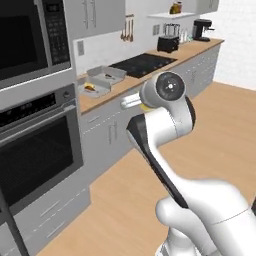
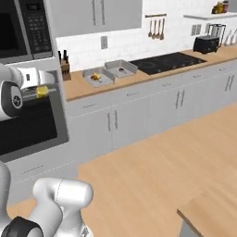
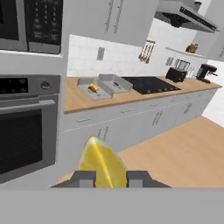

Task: Place one lemon wedge and one chicken drumstick in each tupperware on the nearby counter, to pack two identical lunches.

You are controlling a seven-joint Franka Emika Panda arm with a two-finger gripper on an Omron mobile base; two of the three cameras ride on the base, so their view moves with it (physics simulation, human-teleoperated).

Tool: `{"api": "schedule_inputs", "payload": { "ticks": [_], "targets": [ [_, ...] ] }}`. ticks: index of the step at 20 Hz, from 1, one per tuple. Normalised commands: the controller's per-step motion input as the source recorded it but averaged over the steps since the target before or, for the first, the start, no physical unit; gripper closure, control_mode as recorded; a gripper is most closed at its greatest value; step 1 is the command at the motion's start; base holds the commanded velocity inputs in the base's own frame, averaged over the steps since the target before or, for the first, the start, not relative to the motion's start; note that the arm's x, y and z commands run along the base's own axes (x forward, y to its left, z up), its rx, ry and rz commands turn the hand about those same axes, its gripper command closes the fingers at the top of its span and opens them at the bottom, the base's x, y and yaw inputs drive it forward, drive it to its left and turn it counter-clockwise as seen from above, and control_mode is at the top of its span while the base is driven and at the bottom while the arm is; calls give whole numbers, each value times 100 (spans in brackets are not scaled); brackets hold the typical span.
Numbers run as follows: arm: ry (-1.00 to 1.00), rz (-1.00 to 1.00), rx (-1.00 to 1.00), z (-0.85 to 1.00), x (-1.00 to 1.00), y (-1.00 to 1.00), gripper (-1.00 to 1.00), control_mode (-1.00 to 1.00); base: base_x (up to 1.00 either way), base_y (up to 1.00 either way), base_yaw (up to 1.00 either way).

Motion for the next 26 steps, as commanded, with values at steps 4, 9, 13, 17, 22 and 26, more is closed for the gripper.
{"api": "schedule_inputs", "payload": {
  "ticks": [4, 9, 13, 17, 22, 26],
  "targets": [
    [0, 0, 0, 0, 0, 0, 100, 100, 100, -18, 17],
    [0, 0, 0, 0, 0, 0, 100, 100, 100, -61, 0],
    [0, 0, 0, 0, 0, 0, 100, 100, 100, -44, 0],
    [0, 0, 0, 0, 0, 0, 100, 100, 100, -8, 2],
    [0, 0, 0, 0, 0, 0, 100, 100, 100, 0, 7],
    [0, 0, 0, 0, 0, 0, 100, 100, 100, 0, 16]
  ]
}}
